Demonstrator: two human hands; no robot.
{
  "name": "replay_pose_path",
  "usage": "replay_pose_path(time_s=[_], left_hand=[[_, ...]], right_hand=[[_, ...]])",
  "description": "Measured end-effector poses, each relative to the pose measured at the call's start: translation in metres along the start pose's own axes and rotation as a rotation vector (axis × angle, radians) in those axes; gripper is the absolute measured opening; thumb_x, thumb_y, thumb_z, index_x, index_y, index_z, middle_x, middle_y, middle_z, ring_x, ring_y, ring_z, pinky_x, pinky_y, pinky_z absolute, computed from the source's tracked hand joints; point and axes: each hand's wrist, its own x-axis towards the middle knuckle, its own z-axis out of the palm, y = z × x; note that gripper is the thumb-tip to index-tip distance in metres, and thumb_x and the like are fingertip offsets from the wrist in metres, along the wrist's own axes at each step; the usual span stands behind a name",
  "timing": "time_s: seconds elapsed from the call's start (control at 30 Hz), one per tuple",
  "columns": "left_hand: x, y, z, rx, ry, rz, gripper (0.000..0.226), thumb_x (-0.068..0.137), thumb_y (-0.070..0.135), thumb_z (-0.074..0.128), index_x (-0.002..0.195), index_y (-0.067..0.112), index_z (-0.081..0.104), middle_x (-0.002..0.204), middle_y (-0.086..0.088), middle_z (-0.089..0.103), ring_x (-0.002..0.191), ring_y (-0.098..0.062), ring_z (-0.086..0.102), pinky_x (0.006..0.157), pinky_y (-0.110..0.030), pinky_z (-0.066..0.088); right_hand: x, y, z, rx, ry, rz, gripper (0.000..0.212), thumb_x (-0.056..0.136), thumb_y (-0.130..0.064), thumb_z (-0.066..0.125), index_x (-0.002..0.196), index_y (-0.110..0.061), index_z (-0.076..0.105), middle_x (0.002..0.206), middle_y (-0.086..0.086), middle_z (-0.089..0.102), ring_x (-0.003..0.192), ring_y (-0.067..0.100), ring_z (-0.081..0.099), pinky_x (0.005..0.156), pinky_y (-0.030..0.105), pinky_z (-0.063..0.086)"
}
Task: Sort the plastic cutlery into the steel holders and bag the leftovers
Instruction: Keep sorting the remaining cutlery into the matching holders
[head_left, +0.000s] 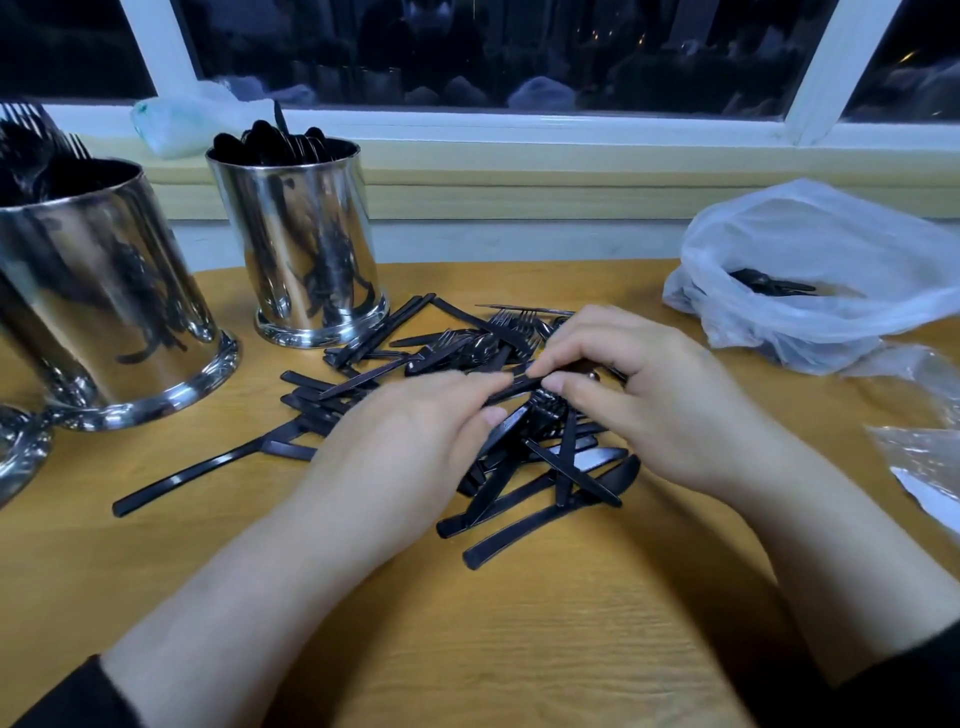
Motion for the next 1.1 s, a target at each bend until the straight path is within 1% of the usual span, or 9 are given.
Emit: replay_pose_path(time_s=[0.07, 0.13, 0.23, 0.47, 0.57, 0.67, 0.8, 0.93, 1.1], left_hand=[[0.001, -0.005, 0.001, -0.038, -0.011, -0.062, 0.025, 0.108, 0.039, 0.041, 0.124, 0.038, 0.061, 0.083, 0.011, 0.067, 0.077, -0.002, 0.061, 0.067, -0.026, 0.048], [0.002, -0.017, -0.003, -0.168, 0.071, -0.172, 0.018, 0.107, 0.04, 0.043, 0.104, 0.037, 0.061, 0.059, 0.007, 0.054, 0.053, -0.004, 0.05, 0.048, -0.02, 0.035], [-0.003, -0.039, -0.014, -0.404, 0.282, -0.305, 0.022, 0.106, 0.04, 0.045, 0.097, 0.031, 0.063, 0.058, 0.007, 0.049, 0.05, -0.007, 0.042, 0.052, -0.025, 0.034], [-0.023, -0.075, -0.019, -0.57, 0.346, -0.438, 0.026, 0.109, 0.028, 0.045, 0.095, 0.034, 0.066, 0.062, 0.009, 0.048, 0.059, -0.016, 0.044, 0.06, -0.039, 0.038], [-0.022, -0.066, -0.016, -0.542, 0.28, -0.45, 0.025, 0.108, 0.026, 0.048, 0.096, 0.032, 0.069, 0.049, 0.01, 0.039, 0.047, -0.008, 0.035, 0.051, -0.025, 0.031], [-0.023, -0.058, -0.016, -0.539, 0.239, -0.462, 0.024, 0.107, 0.027, 0.048, 0.098, 0.03, 0.07, 0.043, 0.01, 0.031, 0.043, -0.009, 0.029, 0.053, -0.028, 0.031], [-0.021, -0.062, -0.021, -0.609, 0.331, -0.448, 0.025, 0.107, 0.032, 0.046, 0.096, 0.032, 0.068, 0.065, -0.001, 0.042, 0.054, -0.012, 0.036, 0.06, -0.033, 0.031], [-0.019, -0.066, -0.019, -0.722, 0.348, -0.46, 0.021, 0.11, 0.031, 0.04, 0.105, 0.032, 0.061, 0.056, 0.012, 0.042, 0.049, -0.011, 0.035, 0.054, -0.033, 0.031], [-0.016, -0.077, -0.019, -0.757, 0.401, -0.551, 0.027, 0.107, 0.026, 0.044, 0.094, 0.034, 0.067, 0.066, 0.008, 0.047, 0.054, -0.013, 0.037, 0.055, -0.035, 0.03]], right_hand=[[0.002, 0.0, 0.005, -0.032, 0.084, -0.028, 0.024, 0.098, -0.02, 0.065, 0.119, -0.029, 0.07, 0.115, -0.018, 0.063, 0.118, 0.005, 0.054, 0.101, 0.022, 0.039], [0.002, 0.003, 0.006, 0.003, 0.249, 0.013, 0.031, 0.1, -0.024, 0.062, 0.131, -0.027, 0.064, 0.125, -0.015, 0.059, 0.125, 0.004, 0.051, 0.107, 0.025, 0.039], [0.002, 0.007, 0.003, 0.092, 0.378, 0.135, 0.023, 0.1, -0.023, 0.061, 0.122, -0.029, 0.068, 0.115, -0.015, 0.063, 0.111, 0.001, 0.058, 0.097, 0.026, 0.048], [0.001, -0.005, 0.02, -0.069, 0.009, 0.302, 0.008, 0.094, -0.04, 0.066, 0.088, -0.037, 0.07, 0.082, -0.017, 0.063, 0.078, 0.001, 0.056, 0.064, 0.023, 0.039], [0.003, -0.017, 0.029, -0.12, -0.137, 0.317, 0.005, 0.095, -0.036, 0.067, 0.097, -0.041, 0.068, 0.088, -0.016, 0.059, 0.078, 0.002, 0.054, 0.067, 0.024, 0.041], [0.004, -0.025, 0.04, -0.196, -0.253, 0.28, 0.016, 0.095, -0.033, 0.065, 0.108, -0.044, 0.065, 0.096, -0.015, 0.055, 0.084, -0.001, 0.052, 0.074, 0.022, 0.042], [0.004, -0.03, 0.045, -0.142, -0.194, 0.266, 0.012, 0.095, -0.034, 0.064, 0.103, -0.043, 0.065, 0.094, -0.016, 0.056, 0.084, 0.0, 0.053, 0.074, 0.021, 0.044], [0.011, -0.038, 0.053, -0.137, -0.219, 0.225, 0.011, 0.095, -0.039, 0.063, 0.106, -0.041, 0.067, 0.097, -0.018, 0.055, 0.092, -0.003, 0.053, 0.08, 0.02, 0.042], [0.029, -0.054, 0.073, -0.2, -0.257, 0.197, 0.025, 0.094, -0.053, 0.061, 0.111, -0.036, 0.068, 0.1, -0.015, 0.053, 0.095, 0.003, 0.049, 0.097, 0.031, 0.04]])
